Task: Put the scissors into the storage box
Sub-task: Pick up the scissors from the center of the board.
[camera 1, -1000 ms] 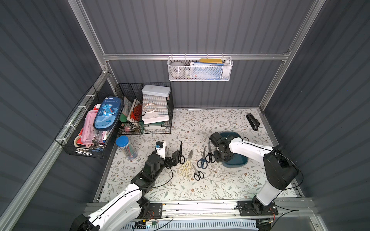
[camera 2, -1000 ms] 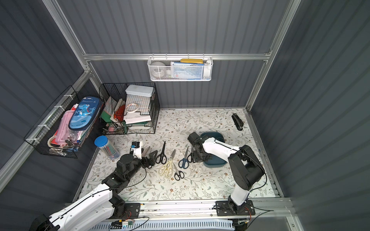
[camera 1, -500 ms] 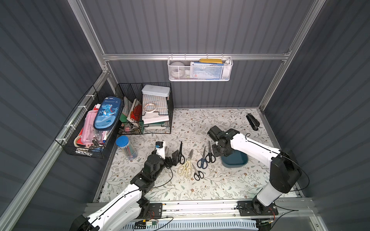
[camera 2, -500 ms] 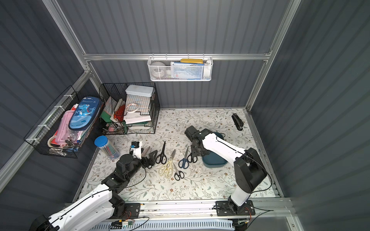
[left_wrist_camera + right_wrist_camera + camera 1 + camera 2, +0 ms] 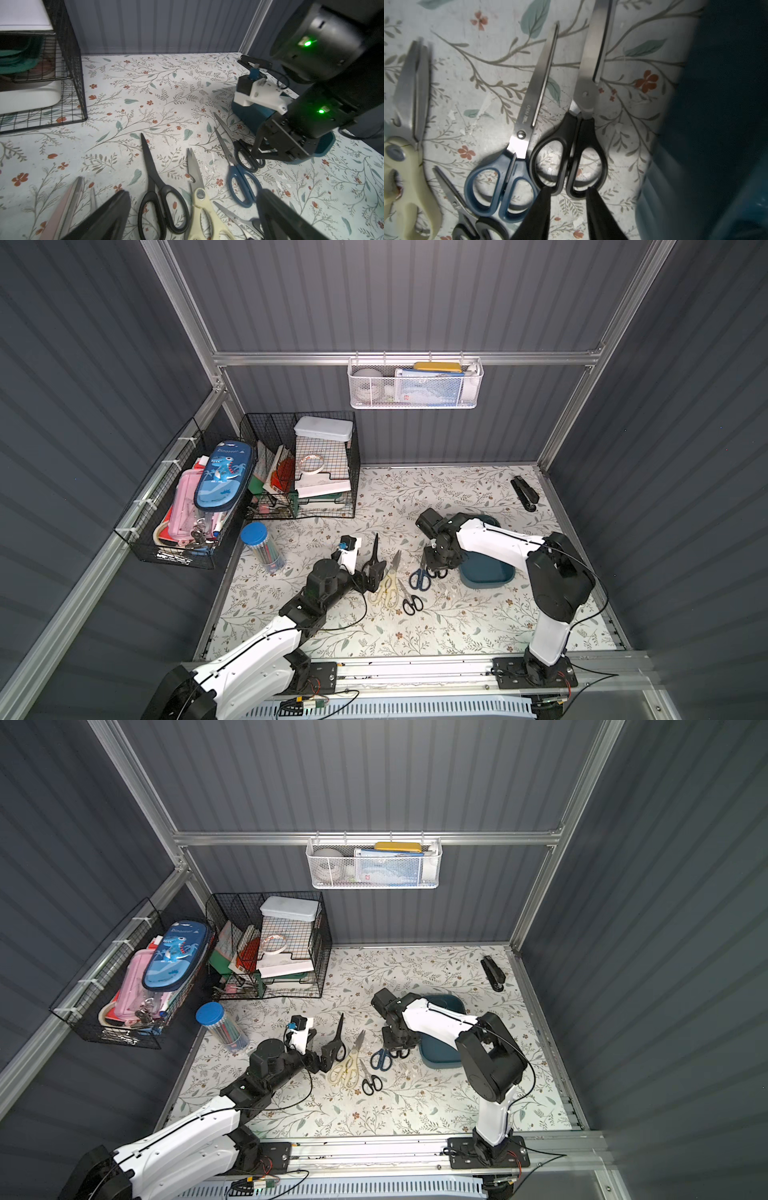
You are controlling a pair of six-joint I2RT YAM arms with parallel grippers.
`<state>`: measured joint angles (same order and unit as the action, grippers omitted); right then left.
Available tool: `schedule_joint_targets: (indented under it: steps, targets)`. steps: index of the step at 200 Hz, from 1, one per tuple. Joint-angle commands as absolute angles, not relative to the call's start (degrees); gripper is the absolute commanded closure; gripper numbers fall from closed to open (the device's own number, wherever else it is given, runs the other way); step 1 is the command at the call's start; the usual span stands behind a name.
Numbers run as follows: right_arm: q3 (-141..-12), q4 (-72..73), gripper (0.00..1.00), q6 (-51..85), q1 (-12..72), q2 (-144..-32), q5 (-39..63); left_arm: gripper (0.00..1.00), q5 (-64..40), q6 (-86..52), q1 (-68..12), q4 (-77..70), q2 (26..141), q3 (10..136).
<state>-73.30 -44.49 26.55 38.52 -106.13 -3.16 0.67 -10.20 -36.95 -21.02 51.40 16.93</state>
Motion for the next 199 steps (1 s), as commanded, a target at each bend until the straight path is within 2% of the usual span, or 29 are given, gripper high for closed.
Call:
schedule_joint_targets:
  steps: [1, 115, 167, 199]
  targets:
    - [-74.3, -43.3, 0.68, 27.9, 38.3, -107.1, -1.7, 0.01, 1.5, -7.9, -38.8, -22.5, 52.4, 17.7]
    - [-73.6, -40.5, 0.71, 29.3, 37.5, -114.0, -5.6, 0.01, 4.4, -8.8, -39.8, -21.1, 52.3, 18.3]
    - [-73.3, -40.7, 0.97, 29.5, 37.5, -115.4, -7.0, 0.01, 5.1, -9.1, -39.7, -21.0, 52.6, 18.5]
    - [-74.5, -42.1, 1.00, 28.0, 37.6, -112.1, -7.8, 0.01, 5.3, -9.1, -39.7, -21.1, 52.8, 18.5]
